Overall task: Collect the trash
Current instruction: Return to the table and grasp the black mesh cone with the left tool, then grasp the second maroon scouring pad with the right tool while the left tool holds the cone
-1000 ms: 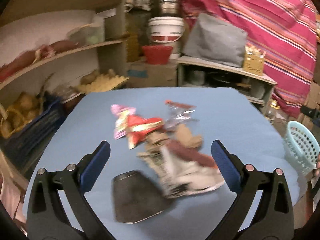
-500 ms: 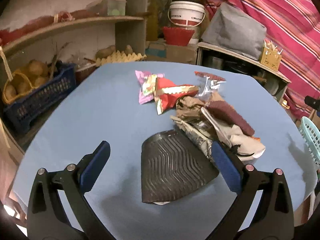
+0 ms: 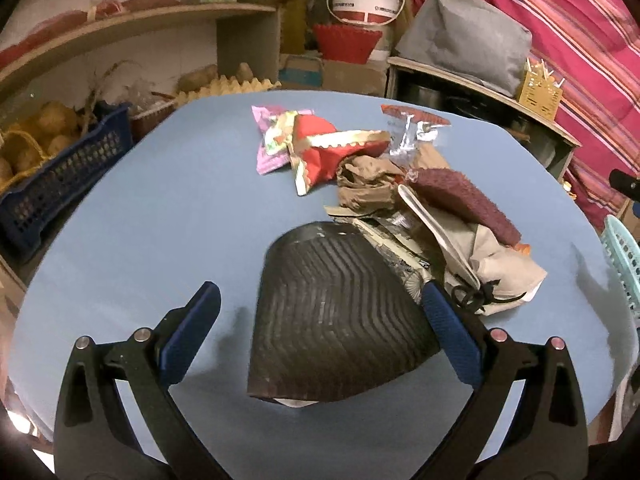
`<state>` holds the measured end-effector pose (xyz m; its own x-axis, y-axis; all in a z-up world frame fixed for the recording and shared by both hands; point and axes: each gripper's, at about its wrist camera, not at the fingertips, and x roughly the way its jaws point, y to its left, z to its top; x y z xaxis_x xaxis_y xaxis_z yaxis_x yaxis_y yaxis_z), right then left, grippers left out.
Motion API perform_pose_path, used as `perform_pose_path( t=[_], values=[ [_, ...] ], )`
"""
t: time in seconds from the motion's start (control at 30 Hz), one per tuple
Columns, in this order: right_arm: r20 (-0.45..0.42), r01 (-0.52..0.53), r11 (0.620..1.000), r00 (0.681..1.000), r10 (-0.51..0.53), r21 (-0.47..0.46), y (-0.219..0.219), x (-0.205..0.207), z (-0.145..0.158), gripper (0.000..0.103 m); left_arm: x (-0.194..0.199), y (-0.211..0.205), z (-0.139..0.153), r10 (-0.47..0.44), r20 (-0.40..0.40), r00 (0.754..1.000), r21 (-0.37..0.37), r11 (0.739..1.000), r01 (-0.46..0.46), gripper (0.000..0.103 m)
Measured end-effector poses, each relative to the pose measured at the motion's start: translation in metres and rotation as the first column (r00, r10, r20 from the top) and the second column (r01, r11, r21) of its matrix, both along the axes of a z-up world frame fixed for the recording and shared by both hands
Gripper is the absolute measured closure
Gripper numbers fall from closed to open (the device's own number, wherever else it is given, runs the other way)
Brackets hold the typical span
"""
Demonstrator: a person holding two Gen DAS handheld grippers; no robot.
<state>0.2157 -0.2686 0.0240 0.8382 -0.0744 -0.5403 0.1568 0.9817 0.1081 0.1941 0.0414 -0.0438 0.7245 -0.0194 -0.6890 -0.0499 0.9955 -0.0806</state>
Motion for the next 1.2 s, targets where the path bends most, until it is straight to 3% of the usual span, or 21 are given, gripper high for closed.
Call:
perform_pose_path(
  t=[0.1, 0.27, 0.63, 0.8, 1.0, 1.1, 1.2],
  values=[
    [-0.005, -0.018, 1.000, 1.000, 0.018, 0.001, 0.008, 0.002, -0.001, 0.005, 0.003, -0.001, -0.004, -0.046, -0.032, 0.998, -0.038, 0.998, 0.045, 0.023],
    [-0.013, -0.074, 0.997, 0.997, 0.074, 0.003, 0.033, 0.006, -0.004, 0.005, 0.000, 0.004, 0.000, -0.073, -0.020, 0.997, -0.052, 0.996, 0.072, 0.029],
    [-0.058, -0.264, 0.963, 0.964, 0.261, -0.057, 0.113, 0.005, -0.019, 0.005, 0.019, 0.046, 0.035, -0.041, 0.039, 0.998, 0.072, 0.997, 0.038, 0.029],
    [-0.086, -0.338, 0.937, 0.940, 0.331, -0.091, 0.145, -0.002, -0.027, 0.005, 0.044, 0.069, 0.050, -0.027, 0.066, 0.997, 0.021, 0.999, 0.025, 0.029],
    [-0.126, -0.370, 0.922, 0.926, 0.356, -0.115, 0.166, -0.005, -0.040, 0.005, 0.061, 0.085, 0.053, -0.030, 0.108, 0.994, 0.083, 0.996, 0.021, 0.029],
    [-0.138, -0.370, 0.919, 0.926, 0.353, -0.138, 0.172, -0.004, -0.045, 0.005, 0.062, 0.096, 0.044, -0.007, 0.070, 0.998, 0.044, 0.999, 0.003, 0.029],
    [-0.150, -0.362, 0.915, 0.929, 0.339, -0.178, 0.178, 0.003, -0.046, 0.005, 0.058, 0.097, 0.041, -0.003, 0.067, 0.998, 0.074, 0.997, -0.002, 0.029]
  ],
)
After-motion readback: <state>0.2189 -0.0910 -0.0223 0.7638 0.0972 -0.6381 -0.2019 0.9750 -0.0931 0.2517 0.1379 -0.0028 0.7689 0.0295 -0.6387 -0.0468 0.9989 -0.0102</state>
